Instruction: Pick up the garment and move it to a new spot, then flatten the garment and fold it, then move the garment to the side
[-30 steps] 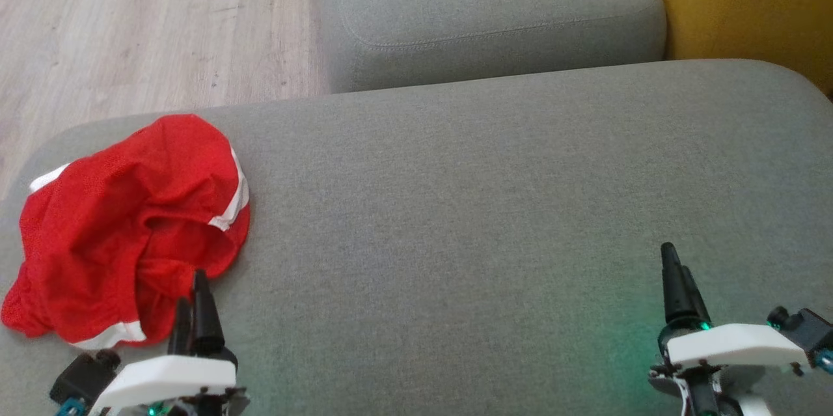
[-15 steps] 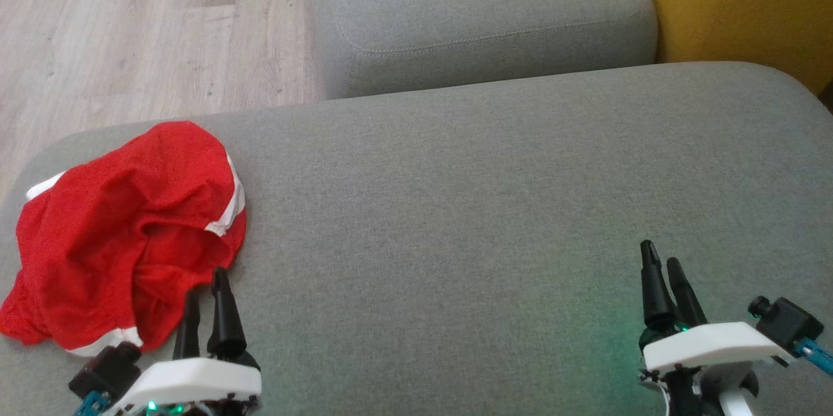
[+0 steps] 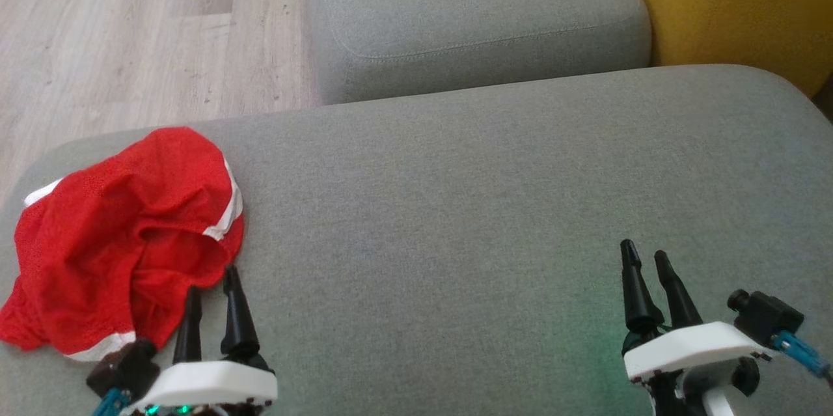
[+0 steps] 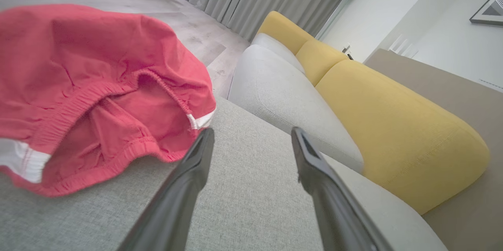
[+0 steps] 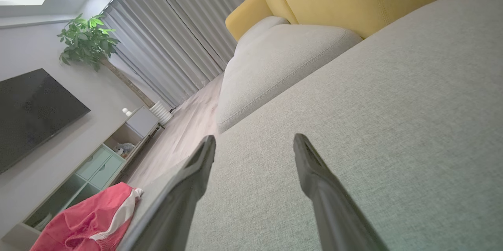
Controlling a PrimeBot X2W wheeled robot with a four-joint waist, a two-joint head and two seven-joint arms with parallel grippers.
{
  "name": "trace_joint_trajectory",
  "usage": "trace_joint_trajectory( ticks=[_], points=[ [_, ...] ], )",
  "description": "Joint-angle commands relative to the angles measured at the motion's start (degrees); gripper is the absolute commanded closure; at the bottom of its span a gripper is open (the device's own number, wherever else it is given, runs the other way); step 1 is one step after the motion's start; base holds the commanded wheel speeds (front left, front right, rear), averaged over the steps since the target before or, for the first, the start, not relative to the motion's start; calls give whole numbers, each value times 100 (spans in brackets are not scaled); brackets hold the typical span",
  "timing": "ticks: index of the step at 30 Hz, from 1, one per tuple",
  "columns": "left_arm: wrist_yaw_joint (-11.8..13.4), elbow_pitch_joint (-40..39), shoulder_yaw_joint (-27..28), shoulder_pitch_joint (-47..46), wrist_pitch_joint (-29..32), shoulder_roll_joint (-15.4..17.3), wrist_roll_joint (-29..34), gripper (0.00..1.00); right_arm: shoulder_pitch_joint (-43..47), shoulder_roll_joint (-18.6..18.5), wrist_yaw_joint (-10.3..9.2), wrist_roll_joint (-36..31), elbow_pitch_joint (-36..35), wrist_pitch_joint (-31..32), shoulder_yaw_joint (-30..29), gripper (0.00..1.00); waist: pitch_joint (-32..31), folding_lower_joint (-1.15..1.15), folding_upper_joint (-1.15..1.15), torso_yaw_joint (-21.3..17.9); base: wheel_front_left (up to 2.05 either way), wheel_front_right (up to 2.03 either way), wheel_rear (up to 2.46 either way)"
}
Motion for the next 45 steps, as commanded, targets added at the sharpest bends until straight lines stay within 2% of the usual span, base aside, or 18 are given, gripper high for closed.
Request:
trace_joint_trajectory(
  ticks=[1,23,29,45],
  points=[
    [33,-226,74,-138,-86,31,185,0,-224,-41,-3,-193,-215,-114,131,0,-4,-1,0,-4,0,0,0],
    [351,-246,-223,-49,-456,37,1720,0,-227,-49,-3,-1662,-70,-486,179,0,-92,-1,0,-106,0,0,0],
    [548,-127,-236,1,-557,39,2131,0,-247,-51,-4,-2105,16,-587,269,0,-144,-1,0,-122,0,0,0],
    [793,161,-280,86,-809,43,2880,0,-258,-56,-4,-3188,147,-841,598,0,-226,-1,0,-162,0,0,0]
  ],
)
